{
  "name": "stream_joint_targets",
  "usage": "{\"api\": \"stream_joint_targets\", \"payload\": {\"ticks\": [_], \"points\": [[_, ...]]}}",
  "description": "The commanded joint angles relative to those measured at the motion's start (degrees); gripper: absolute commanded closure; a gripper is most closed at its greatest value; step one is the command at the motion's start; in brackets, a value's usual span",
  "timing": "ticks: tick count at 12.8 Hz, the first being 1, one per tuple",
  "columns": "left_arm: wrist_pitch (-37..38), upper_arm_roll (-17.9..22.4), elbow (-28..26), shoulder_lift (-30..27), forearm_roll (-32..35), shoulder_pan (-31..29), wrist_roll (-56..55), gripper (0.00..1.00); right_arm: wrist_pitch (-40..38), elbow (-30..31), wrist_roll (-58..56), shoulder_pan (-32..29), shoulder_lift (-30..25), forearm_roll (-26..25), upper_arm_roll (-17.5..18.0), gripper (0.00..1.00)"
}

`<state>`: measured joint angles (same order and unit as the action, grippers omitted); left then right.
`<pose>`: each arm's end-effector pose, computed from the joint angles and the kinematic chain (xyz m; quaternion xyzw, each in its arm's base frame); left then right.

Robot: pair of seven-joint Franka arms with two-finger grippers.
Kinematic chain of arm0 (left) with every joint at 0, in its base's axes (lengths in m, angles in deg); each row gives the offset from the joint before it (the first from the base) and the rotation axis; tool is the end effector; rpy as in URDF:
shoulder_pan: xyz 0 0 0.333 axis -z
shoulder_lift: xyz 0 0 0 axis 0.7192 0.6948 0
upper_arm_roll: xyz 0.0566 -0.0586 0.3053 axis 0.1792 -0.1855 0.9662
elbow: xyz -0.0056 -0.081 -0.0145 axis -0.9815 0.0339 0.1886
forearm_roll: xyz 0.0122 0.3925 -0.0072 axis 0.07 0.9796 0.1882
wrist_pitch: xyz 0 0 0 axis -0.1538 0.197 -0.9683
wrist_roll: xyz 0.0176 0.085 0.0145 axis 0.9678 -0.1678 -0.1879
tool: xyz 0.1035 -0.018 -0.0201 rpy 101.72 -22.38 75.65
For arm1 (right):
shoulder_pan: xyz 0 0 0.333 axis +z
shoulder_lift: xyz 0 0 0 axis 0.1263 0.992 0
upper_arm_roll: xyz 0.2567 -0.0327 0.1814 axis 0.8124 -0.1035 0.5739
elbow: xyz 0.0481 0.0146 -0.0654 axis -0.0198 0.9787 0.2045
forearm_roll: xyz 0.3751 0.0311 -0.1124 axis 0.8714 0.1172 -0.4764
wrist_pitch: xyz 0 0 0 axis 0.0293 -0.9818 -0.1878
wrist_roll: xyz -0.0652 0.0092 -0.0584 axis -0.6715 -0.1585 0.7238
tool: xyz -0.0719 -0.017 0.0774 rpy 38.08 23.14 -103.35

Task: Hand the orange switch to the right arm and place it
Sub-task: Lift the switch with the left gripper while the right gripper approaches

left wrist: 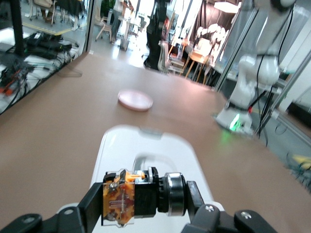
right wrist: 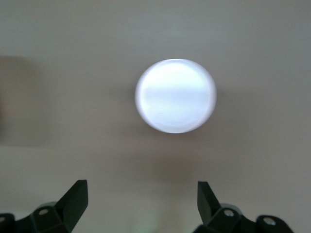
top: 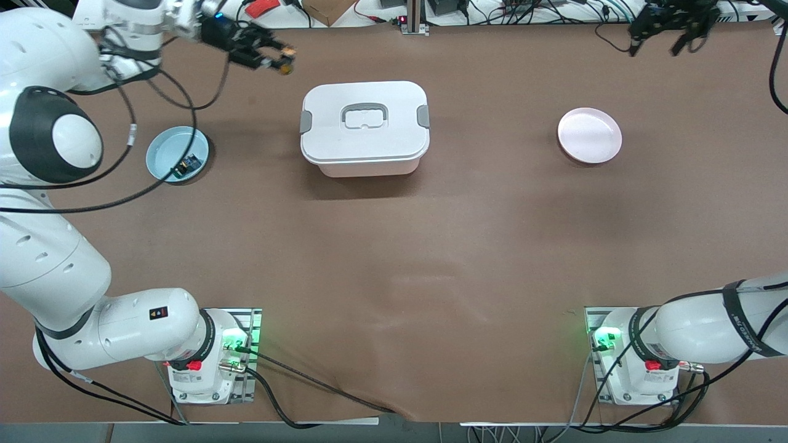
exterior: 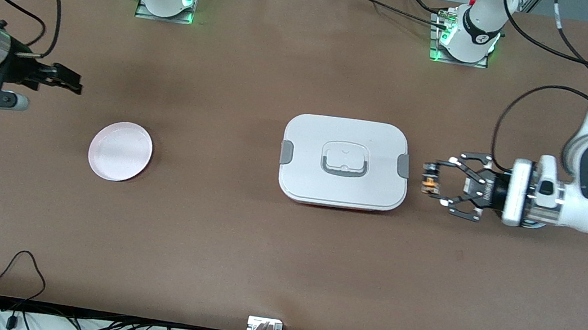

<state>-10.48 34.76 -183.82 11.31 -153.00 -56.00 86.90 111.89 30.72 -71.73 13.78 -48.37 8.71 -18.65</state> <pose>0.6413 -0.0990 0.3826 0.6170 -0.5245 0.2831 0.5139 0.5805 0.0389 0.5175 -0.9950 -0.0167 0.0782 0.0603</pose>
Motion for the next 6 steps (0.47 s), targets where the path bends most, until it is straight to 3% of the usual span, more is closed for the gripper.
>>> {"api": "stream_joint_targets", "payload": {"ticks": [1, 3, 5, 6], "points": [[-0.18, 0.8, -1.7, -4.01, -10.94, 7.61, -8.79, 1.0, -0.8, -0.55, -0.41, 0.77, 1.82, 11.17, -0.12, 0.0], [-4.29, 0.79, -1.7, -4.19, -19.74, 13.33, -11.71, 1.0, -0.89, -0.55, -0.32, 0.77, 2.88, 20.23, -0.12, 0.0], [-9.65, 0.1, -1.52, -4.28, -24.41, 17.47, -11.89, 1.0, -1.68, -0.47, -0.41, 0.86, 4.2, 28.4, -0.12, 0.0], [-11.24, -1.39, -1.43, -3.85, -26.09, 18.62, -13.37, 1.0, -3.25, -0.46, -0.41, 0.86, 5.16, 34.79, -0.12, 0.0]]}}
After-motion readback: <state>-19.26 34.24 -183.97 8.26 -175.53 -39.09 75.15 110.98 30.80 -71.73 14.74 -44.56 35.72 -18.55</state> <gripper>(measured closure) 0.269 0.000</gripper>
